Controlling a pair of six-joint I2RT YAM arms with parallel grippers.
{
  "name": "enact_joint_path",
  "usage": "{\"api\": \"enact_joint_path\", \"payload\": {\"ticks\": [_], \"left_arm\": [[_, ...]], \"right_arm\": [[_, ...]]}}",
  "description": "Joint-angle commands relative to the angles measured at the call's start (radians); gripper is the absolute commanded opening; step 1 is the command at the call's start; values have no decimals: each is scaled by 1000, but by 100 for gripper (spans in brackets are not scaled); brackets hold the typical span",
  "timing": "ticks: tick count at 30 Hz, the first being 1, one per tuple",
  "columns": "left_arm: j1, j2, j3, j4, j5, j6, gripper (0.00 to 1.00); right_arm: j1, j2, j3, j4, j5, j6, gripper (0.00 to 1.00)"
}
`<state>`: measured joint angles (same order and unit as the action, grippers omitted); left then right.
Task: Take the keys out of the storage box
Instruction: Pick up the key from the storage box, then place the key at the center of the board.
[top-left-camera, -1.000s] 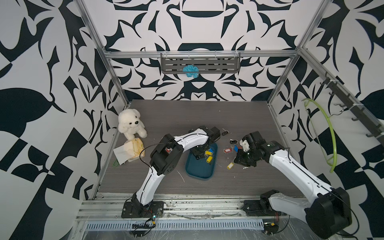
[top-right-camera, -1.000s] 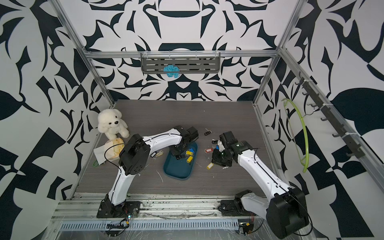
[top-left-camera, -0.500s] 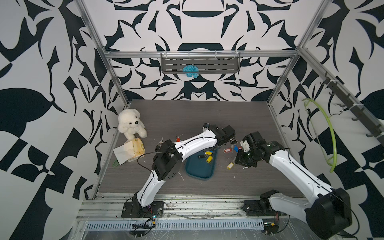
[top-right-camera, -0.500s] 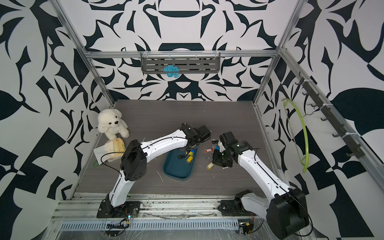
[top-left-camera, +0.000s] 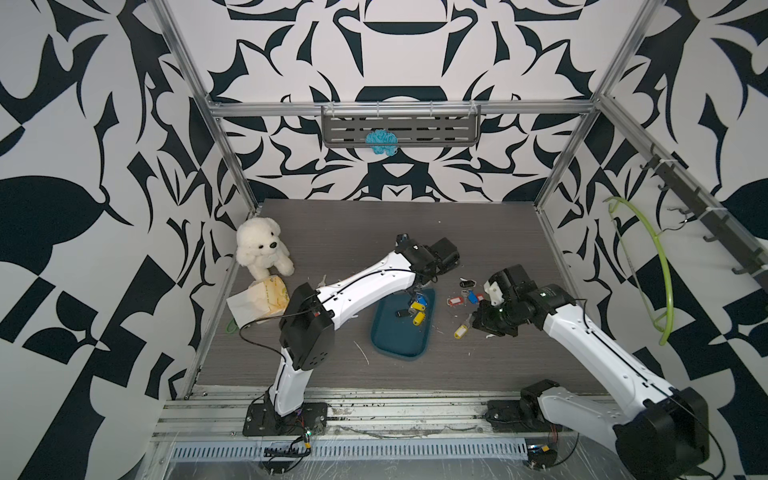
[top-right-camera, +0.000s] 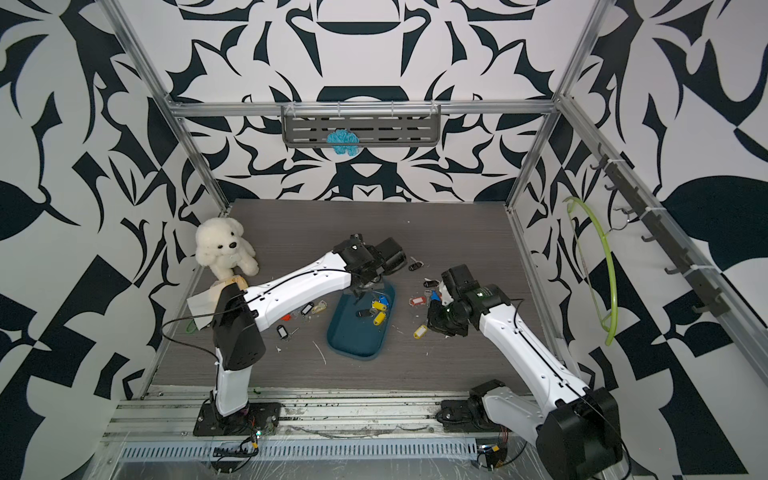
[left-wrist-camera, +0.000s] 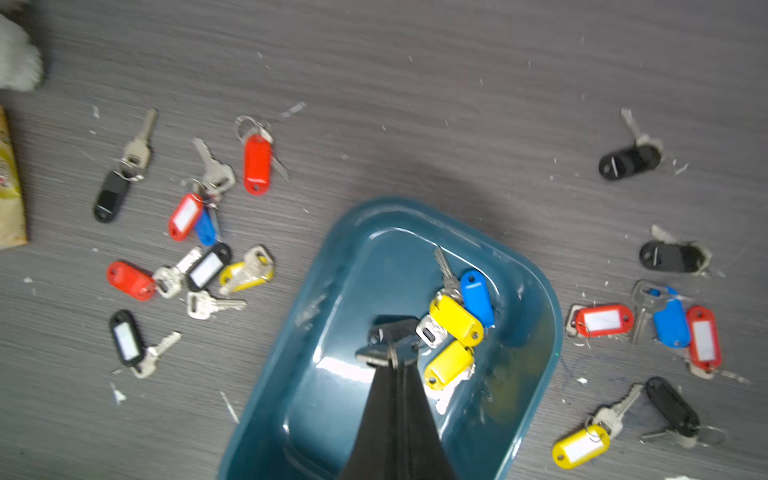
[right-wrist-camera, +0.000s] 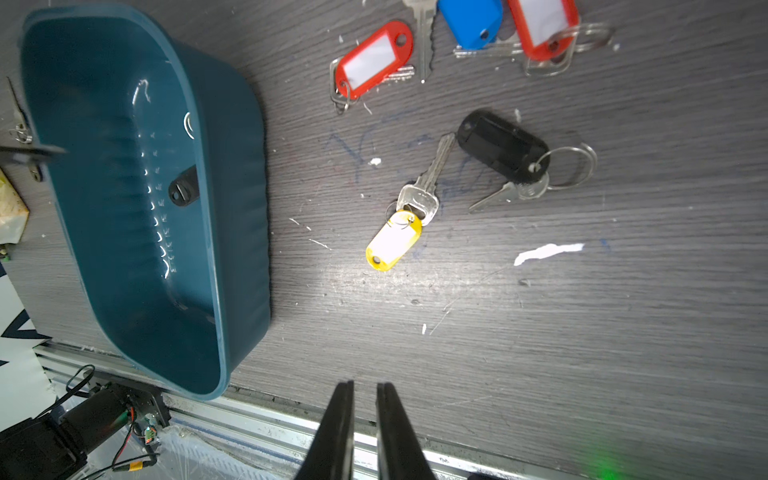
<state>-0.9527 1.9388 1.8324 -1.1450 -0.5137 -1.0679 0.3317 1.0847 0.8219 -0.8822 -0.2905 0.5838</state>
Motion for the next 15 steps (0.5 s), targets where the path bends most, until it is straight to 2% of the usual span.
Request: {"api": "enact_joint_path", "payload": {"ticks": [1, 5, 9, 15], "left_arm": [[103, -98, -90, -12, 30, 56, 0], [267, -178, -205, 48, 125, 132, 0], [416, -176, -269, 109, 239, 236, 0], [544, -88, -266, 176, 326, 361, 0]], "right_arm": [[5, -14, 42, -34, 19, 14, 19], [6, -4, 65, -37, 13, 23, 22], [14, 17, 93, -34, 14, 43, 24], [102, 82, 152, -33, 75, 86, 28]]}}
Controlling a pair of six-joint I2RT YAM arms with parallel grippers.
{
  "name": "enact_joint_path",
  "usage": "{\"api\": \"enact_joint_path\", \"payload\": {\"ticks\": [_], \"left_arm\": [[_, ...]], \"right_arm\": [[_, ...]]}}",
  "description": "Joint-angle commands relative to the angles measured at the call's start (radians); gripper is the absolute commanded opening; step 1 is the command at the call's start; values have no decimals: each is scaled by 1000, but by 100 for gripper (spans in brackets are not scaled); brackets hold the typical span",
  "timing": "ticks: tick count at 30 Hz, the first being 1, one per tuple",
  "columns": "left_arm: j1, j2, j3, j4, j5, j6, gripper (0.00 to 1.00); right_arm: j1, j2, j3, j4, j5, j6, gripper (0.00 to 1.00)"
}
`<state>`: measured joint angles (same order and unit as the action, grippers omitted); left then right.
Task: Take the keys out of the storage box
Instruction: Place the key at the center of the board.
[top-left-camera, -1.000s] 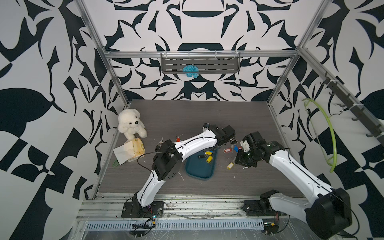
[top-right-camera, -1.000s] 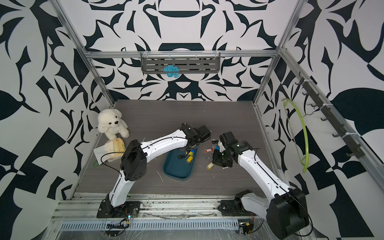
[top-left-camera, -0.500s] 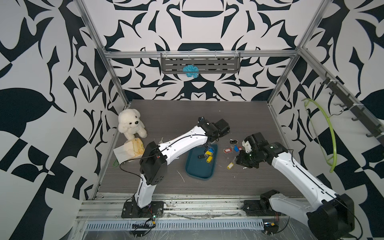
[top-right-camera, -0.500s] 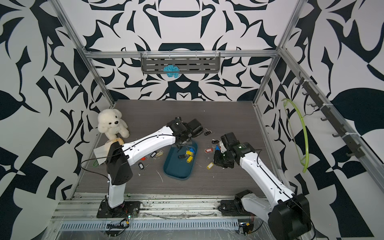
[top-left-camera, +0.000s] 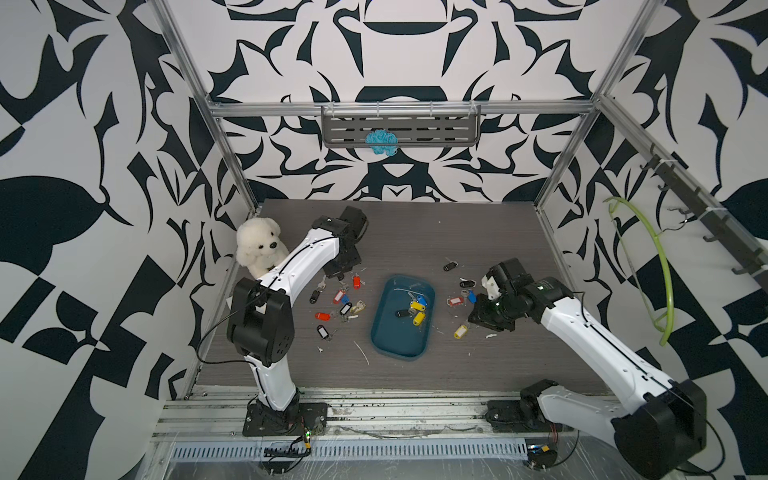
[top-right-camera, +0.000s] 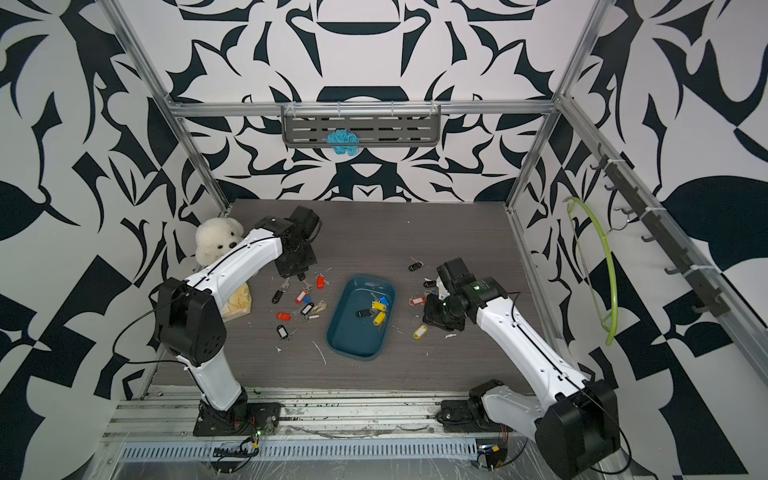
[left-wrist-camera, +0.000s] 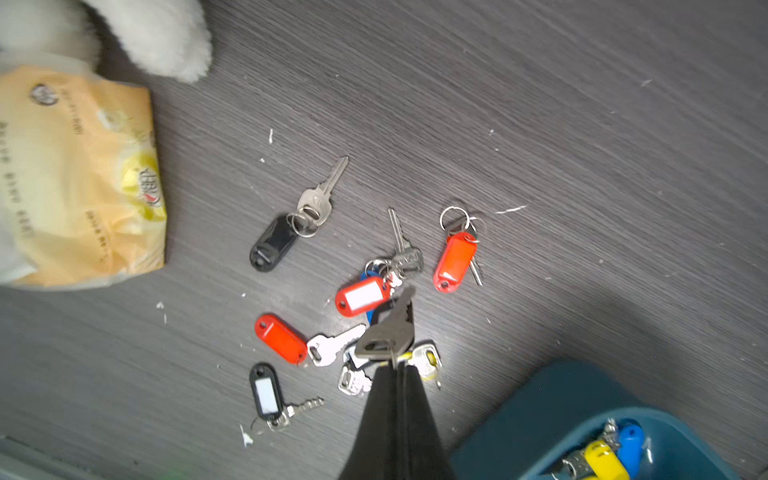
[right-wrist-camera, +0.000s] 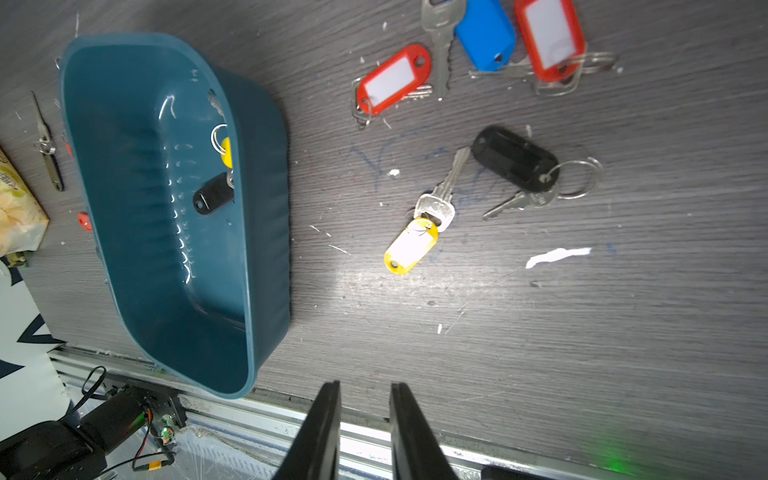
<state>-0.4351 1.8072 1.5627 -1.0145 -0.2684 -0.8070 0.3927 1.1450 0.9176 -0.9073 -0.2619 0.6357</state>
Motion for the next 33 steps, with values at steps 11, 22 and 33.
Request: {"api": "enact_joint_path", "payload": {"ticks": [11, 22, 33], "left_arm": [[157, 225, 66, 93, 168, 177, 0], [206, 266, 132, 119, 160, 253, 64], [206, -68, -111, 263, 157, 276, 84]], "right_arm": [[175, 204, 211, 10, 108, 82, 30], [266, 318, 325, -7, 144, 95, 35], [338, 467, 415, 46, 188, 178, 34]]}}
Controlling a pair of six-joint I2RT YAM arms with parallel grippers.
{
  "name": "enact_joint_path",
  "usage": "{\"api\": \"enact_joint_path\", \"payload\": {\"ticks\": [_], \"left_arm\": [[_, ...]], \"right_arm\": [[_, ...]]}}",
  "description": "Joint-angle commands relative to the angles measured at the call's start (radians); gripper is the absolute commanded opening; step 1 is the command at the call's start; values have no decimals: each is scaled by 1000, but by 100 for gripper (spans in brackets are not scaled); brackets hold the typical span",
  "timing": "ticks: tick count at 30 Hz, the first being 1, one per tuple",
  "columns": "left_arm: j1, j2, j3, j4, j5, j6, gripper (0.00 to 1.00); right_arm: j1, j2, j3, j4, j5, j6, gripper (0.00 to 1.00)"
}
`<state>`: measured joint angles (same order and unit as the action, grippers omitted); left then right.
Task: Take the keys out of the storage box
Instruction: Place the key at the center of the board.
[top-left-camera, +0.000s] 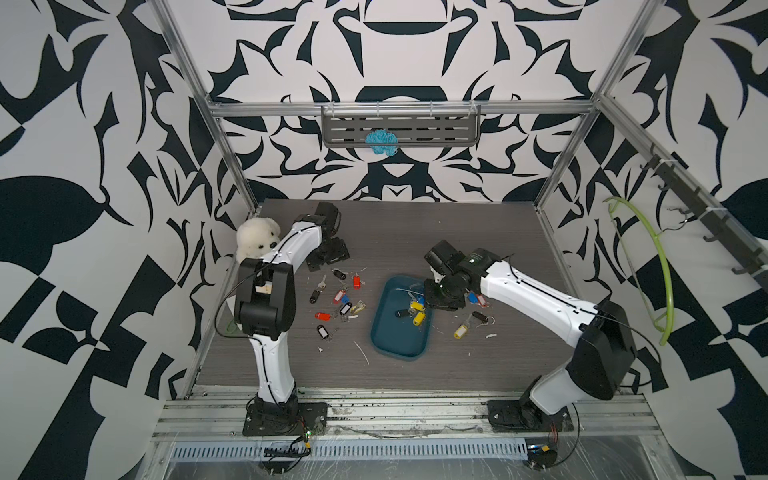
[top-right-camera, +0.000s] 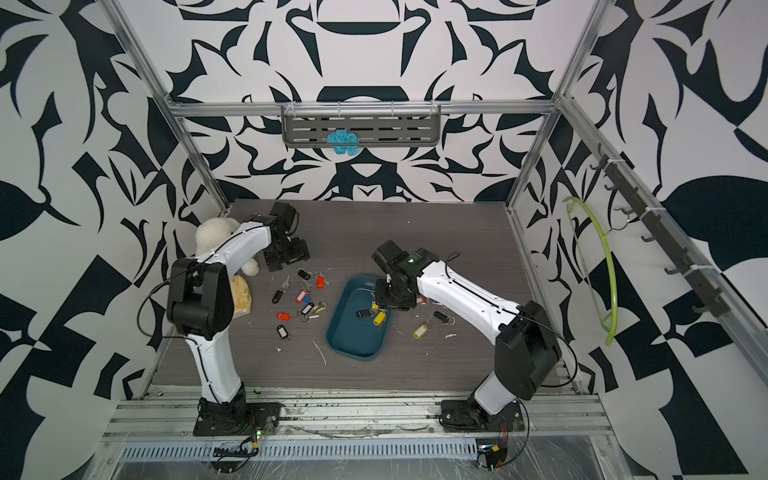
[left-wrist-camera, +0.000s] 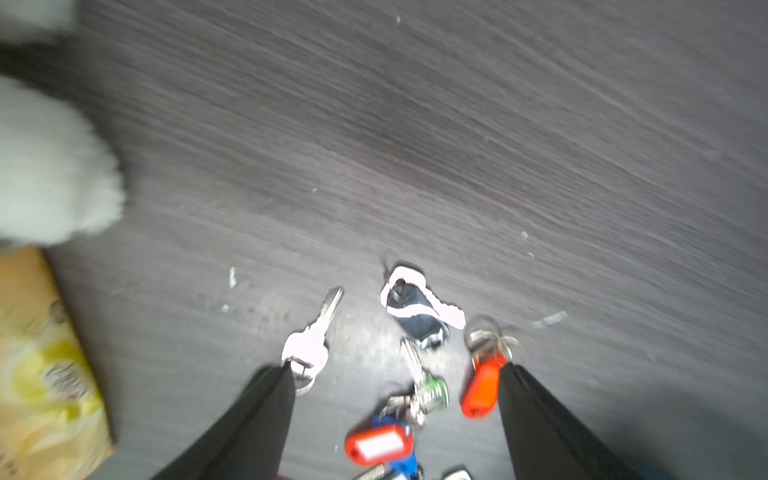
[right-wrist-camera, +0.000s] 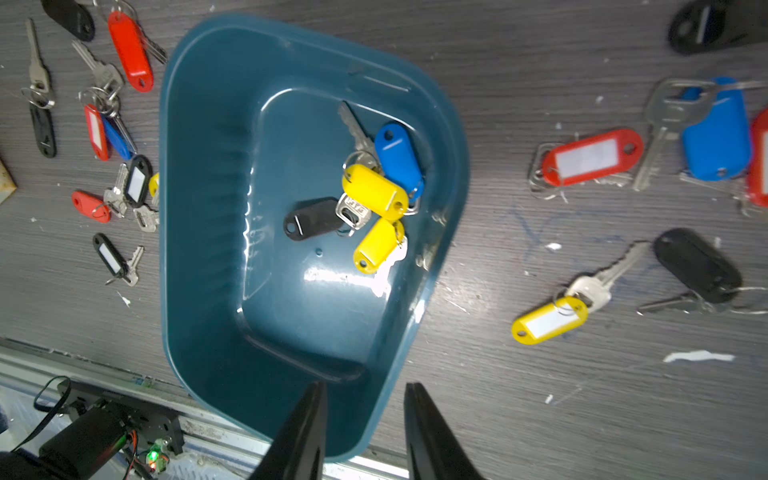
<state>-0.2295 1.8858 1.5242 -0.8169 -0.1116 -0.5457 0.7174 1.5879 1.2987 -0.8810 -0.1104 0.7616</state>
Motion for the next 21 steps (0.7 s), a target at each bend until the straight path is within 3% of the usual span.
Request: {"api": "enact_joint_path", "payload": {"ticks": [1, 9, 13, 21], "left_arm": [[0, -195, -109, 85, 6, 15, 84], [0, -507, -321, 156, 92, 18, 84], [1, -563, -355, 122, 96, 24, 84], [1, -604, -417, 110, 129, 49, 84]], "right_arm": [[16, 39, 30, 31, 34, 67, 33], [52, 164, 57, 117, 85, 171, 30], [54, 259, 159, 49, 139, 176, 31], [56, 414, 319, -61, 200, 142, 41]]}}
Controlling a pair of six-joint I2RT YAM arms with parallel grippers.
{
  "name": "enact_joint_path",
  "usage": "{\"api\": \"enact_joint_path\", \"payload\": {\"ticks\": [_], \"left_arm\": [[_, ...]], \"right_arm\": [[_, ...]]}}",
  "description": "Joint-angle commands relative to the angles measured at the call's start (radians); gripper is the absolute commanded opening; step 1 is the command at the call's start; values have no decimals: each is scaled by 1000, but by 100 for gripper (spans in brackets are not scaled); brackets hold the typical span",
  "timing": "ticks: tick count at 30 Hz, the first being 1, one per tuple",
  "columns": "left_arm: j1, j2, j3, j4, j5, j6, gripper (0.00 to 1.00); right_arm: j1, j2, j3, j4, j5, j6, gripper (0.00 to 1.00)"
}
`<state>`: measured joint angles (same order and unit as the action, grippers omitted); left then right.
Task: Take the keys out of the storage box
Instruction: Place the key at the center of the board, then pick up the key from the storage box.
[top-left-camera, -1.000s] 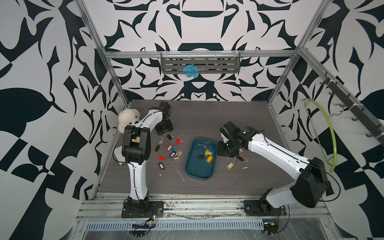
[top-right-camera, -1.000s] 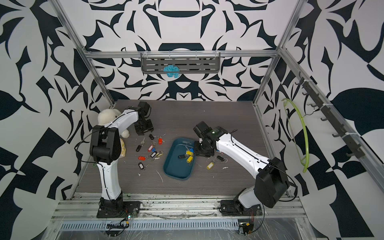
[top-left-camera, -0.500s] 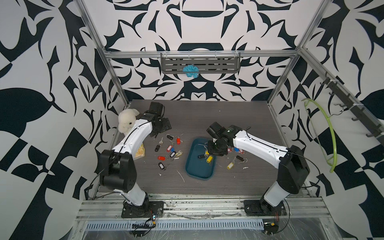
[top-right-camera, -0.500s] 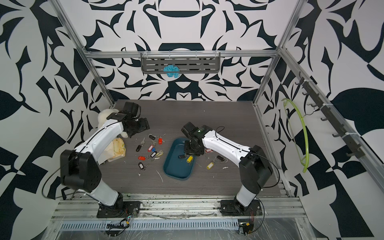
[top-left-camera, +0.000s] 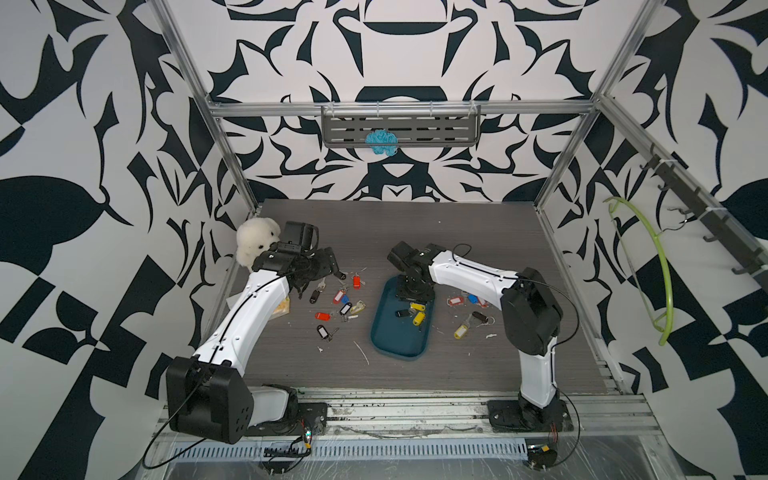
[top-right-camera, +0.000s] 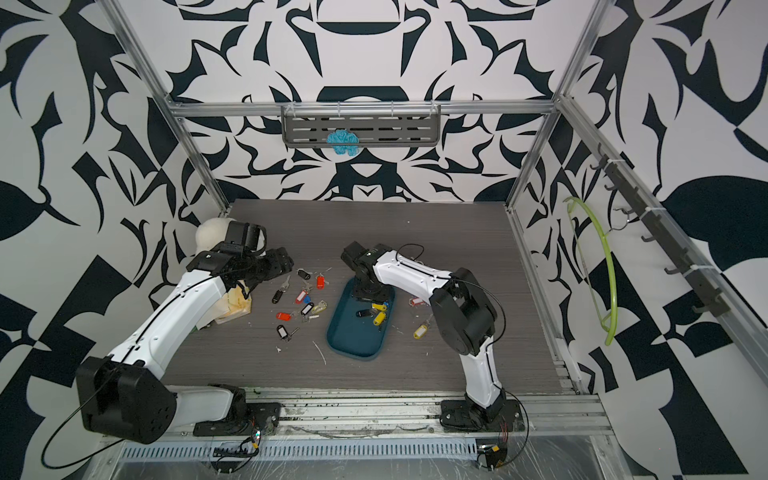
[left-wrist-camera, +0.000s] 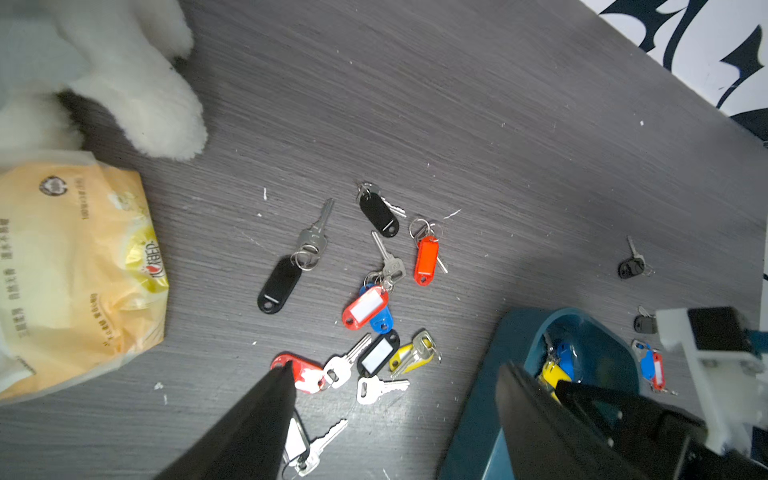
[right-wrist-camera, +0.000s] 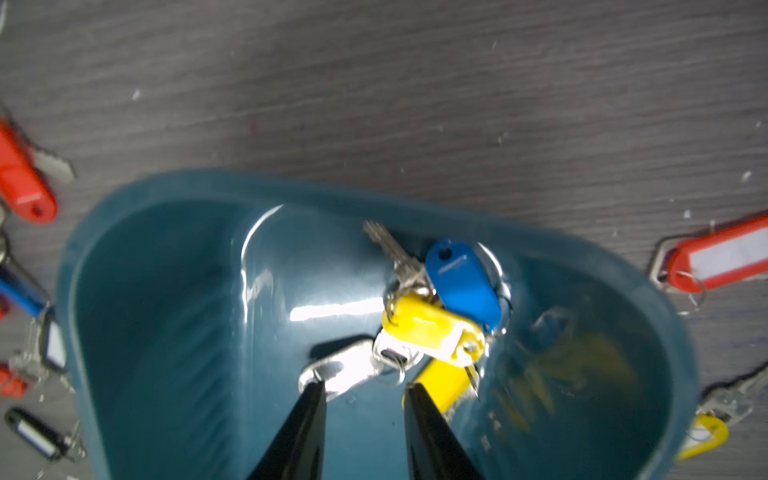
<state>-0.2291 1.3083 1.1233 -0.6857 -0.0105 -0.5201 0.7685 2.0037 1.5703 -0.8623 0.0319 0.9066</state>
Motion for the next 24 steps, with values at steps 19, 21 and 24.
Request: {"api": "enact_joint_path", "payload": {"ticks": [19, 21, 24], "left_arm": [[0, -26, -48, -5, 52, 31, 84], [1, -26, -51, -5, 52, 32, 84], [0, -26, -56, -5, 56, 34, 84]], "right_arm": [[2, 129, 175, -146, 136, -8, 44], [2, 143, 186, -145, 135, -11, 44], [2, 158, 199, -154, 139, -11, 44]]}}
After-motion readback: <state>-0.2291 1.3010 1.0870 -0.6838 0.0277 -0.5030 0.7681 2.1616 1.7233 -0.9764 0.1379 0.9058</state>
